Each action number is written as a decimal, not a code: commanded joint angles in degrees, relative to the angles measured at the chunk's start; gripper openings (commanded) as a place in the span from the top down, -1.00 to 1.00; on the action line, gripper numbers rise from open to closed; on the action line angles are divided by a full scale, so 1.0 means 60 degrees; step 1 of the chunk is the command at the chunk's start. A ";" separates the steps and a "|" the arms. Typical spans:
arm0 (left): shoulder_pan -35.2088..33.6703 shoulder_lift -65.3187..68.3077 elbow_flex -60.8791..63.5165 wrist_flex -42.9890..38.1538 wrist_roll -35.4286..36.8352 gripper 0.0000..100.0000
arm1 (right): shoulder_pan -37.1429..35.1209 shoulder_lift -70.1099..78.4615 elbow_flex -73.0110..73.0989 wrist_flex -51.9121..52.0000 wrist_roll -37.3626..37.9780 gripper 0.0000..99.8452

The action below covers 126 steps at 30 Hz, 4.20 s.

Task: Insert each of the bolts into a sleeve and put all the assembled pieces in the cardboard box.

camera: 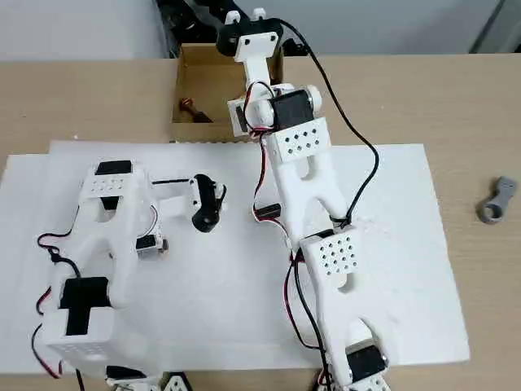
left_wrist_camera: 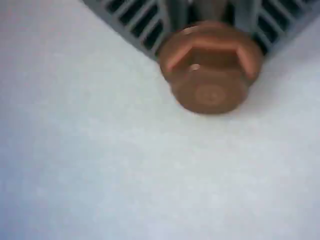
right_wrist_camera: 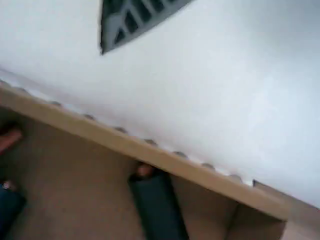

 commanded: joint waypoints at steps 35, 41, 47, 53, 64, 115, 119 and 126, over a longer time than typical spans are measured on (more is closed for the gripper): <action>-0.1026 -1.2293 0.2381 -0.1304 0.9832 0.99 | -0.0037 -1.0952 1.1927 0.0271 -0.0586 0.50; -0.1040 -1.4989 0.3729 -0.1392 1.1150 0.99 | -0.0007 -1.2872 1.4110 0.0242 -0.0586 0.50; -0.2476 -1.5619 0.4462 -0.1670 1.2352 0.99 | 0.0945 -1.2916 1.4652 0.0022 -0.0176 0.50; -0.3062 -1.5062 0.4418 -0.1685 1.2366 0.99 | 0.1267 -1.1260 1.4593 0.0007 0.3883 0.50; -0.3062 -1.4930 0.4432 -0.1685 1.2322 0.99 | 0.0872 -0.8242 1.2366 0.0095 0.8132 0.50; -0.3062 -1.4916 0.4974 -0.1641 1.1590 0.99 | -0.2542 -0.2469 1.1077 -0.1341 1.0007 0.75; -0.3062 -1.4916 0.4974 -0.1641 1.1590 0.99 | -0.2513 -0.2469 1.1077 -0.1355 0.9670 0.75; -0.3062 -1.4916 0.4974 -0.1641 1.1590 0.99 | -0.2410 -0.2542 1.1048 -0.1414 0.9055 0.97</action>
